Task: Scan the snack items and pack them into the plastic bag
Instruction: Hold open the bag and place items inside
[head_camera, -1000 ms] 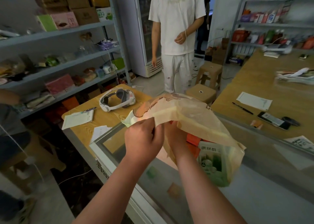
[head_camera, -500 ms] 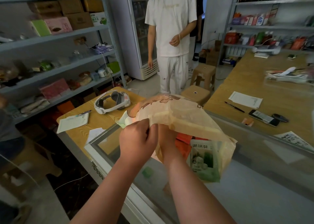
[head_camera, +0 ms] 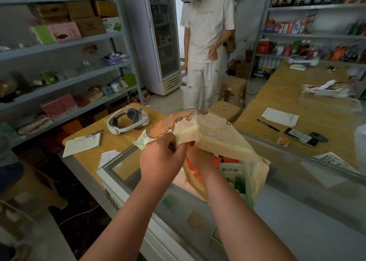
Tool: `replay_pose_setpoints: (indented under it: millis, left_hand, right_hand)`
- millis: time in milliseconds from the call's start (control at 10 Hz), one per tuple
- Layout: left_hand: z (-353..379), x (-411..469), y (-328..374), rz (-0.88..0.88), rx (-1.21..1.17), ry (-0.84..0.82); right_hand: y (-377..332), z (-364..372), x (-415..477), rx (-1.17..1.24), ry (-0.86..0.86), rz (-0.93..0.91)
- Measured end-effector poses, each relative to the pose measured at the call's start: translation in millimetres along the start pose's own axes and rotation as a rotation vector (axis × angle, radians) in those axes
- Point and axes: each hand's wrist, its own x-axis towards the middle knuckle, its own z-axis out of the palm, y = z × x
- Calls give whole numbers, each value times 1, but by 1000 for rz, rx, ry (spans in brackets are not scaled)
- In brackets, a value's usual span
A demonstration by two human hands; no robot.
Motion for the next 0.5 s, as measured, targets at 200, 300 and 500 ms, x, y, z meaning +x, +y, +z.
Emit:
replay_pose_setpoints:
  millis: [200,300,500]
  left_hand:
    - [16,-10,12,0,-75,40]
    - [30,-23,31,154,-136,74]
    - [80,-64,72,534,-238,-381]
  right_hand:
    - [27,-22,2,-442,27,-179]
    - [23,-49,-16,-743,49,-336]
    - [58,-144,-89,-673,87,-246]
